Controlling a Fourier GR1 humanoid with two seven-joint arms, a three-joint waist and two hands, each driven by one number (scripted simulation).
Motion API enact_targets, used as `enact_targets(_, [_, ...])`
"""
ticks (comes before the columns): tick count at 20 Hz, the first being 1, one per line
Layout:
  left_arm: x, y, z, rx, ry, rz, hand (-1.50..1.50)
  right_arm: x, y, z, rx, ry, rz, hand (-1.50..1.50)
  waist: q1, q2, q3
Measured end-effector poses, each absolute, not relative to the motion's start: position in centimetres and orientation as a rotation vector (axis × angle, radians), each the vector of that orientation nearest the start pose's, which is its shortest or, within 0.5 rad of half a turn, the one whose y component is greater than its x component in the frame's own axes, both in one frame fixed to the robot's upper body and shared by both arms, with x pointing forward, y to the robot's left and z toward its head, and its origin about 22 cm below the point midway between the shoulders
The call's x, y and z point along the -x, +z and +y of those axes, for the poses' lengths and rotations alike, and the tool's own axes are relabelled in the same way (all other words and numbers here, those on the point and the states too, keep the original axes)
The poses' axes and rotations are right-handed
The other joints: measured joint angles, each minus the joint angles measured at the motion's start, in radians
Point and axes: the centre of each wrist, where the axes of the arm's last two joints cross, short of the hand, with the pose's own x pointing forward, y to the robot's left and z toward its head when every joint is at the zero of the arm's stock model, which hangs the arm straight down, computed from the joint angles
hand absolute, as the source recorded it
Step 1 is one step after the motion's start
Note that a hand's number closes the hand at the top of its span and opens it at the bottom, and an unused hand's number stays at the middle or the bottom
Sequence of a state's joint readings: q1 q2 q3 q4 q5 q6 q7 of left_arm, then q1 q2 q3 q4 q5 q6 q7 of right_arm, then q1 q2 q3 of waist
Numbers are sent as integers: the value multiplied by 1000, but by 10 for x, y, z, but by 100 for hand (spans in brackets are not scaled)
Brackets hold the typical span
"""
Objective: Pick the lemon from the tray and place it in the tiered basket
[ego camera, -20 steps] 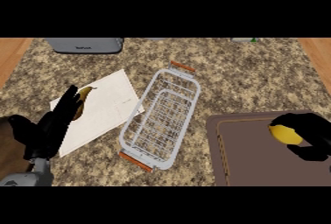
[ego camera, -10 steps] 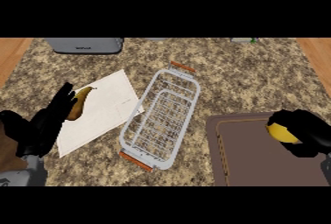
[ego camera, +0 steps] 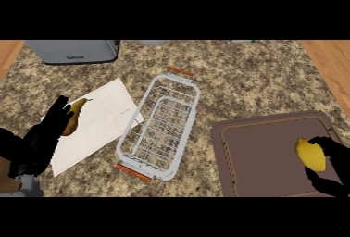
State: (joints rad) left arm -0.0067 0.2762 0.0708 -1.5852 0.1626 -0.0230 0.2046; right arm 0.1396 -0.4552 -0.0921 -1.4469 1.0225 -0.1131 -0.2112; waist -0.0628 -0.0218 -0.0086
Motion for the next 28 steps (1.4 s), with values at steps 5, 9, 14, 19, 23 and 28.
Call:
enact_targets(5, [-238, 30, 309, -123, -40, -1395, 0, -174, 21, -344, 1105, 880, -1426, 150, -2, 2, 4])
enact_targets(9, [-239, 33, 309, -127, -46, -1403, 0, -154, 64, -317, 1056, 717, -1620, 150, 0, 3, 5])
enact_targets(14, [-245, 36, 300, -112, -61, -1416, 0, -118, 113, -283, 976, 651, -1712, 150, 24, 12, 5])
enact_targets(19, [-248, 35, 293, -95, -76, -1421, 0, -123, 121, -257, 836, 648, -1684, 150, 45, 17, 5])
enact_targets(23, [-250, 32, 289, -84, -89, -1422, 0, -138, 132, -230, 742, 644, -1700, 150, 58, 19, 4])
enact_targets(28, [-255, 32, 288, -75, -102, -1416, 0, -158, 155, -194, 670, 651, -1709, 150, 70, 19, 3])
